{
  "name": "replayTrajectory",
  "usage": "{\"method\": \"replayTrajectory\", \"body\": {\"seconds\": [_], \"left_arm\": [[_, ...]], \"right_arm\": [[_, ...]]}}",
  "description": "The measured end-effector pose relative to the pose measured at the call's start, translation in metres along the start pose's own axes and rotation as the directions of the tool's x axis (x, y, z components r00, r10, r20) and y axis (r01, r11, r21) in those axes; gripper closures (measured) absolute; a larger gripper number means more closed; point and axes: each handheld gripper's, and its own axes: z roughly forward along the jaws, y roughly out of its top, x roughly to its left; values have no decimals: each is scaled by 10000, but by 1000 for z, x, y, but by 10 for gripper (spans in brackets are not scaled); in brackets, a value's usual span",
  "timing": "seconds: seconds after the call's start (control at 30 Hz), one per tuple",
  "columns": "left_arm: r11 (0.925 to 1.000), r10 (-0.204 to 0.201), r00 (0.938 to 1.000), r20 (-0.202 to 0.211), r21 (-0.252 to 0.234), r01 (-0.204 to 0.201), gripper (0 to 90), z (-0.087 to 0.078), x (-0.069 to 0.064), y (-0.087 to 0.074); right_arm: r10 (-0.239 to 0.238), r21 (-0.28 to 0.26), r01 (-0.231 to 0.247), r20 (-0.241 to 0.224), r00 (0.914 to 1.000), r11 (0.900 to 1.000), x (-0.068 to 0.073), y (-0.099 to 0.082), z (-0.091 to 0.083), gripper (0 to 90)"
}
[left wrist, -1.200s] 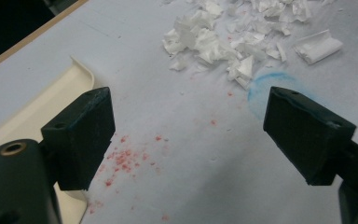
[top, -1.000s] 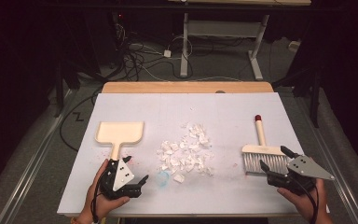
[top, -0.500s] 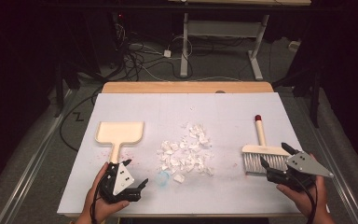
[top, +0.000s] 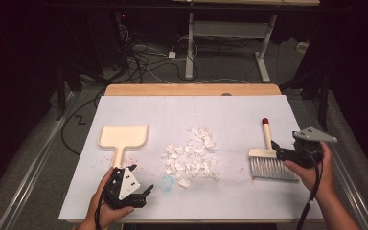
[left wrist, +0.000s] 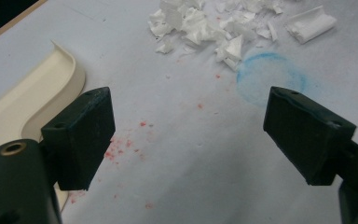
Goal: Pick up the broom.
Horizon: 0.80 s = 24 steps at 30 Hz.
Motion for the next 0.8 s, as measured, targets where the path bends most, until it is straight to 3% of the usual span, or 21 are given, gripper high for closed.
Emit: {"method": "replayTrajectory", "body": {"seconds": [0.03, 0.07, 0.13, 0.17, 0.23, 0.27, 0.33, 0.37, 0.5, 0.6, 0.63, 0.7, 0.8], "left_arm": [[10000, 8, 10000, -4, 5, -8, 156, 0, 0, 0], [10000, 53, 10000, -20, 52, -53, 156, 0, 0, 0], [10000, 56, 10000, -34, 63, -56, 156, 0, -1, -1], [10000, 59, 10000, -31, 62, -58, 156, 0, -1, -1], [10000, 23, 10000, -8, 75, -23, 156, 1, -1, -1], [10000, 23, 10000, -8, 75, -23, 156, 1, -1, -1], [9999, 51, 10000, -20, 121, -51, 156, 1, -1, -1], [9999, 45, 10000, -50, 144, -44, 156, 1, -1, -1], [9998, 75, 10000, -43, 184, -75, 156, 2, -2, -1], [9997, 112, 9999, -29, 203, -111, 156, 2, -2, -1], [9997, 123, 9999, -33, 198, -123, 156, 2, -2, -1], [9998, 112, 9999, -15, 179, -112, 156, 1, -2, -1], [9998, 120, 9999, -12, 181, -120, 156, 1, -2, -1]], "right_arm": [[0, 0, 0, 0, 10000, 10000, 0, 0, 0, 198], [244, 714, -225, -256, 9994, 9972, -6, 6, 14, 242], [211, 813, -189, -270, 9994, 9965, -7, 7, 19, 276], [277, 1399, -262, -88, 9996, 9898, -9, 8, 37, 294], [536, 2067, -497, -131, 9985, 9771, -11, 7, 52, 310], [590, 2408, -587, 58, 9982, 9688, -12, 6, 60, 318], [687, 2576, -718, 211, 9974, 9636, -12, 6, 67, 320], [921, 3005, -1028, 494, 9945, 9482, -15, 6, 79, 328], [1016, 3671, -1102, 426, 9939, 9237, -13, 4, 95, 376], [1282, 3661, -1282, 243, 9914, 9217, -15, 5, 97, 418], [1164, 3678, -1089, 17, 9932, 9235, -13, 7, 96, 528], [1140, 3593, -1028, -101, 9934, 9275, -11, 7, 96, 609], [1197, 3454, -1056, -197, 9926, 9325, -10, 5, 96, 629]]}}
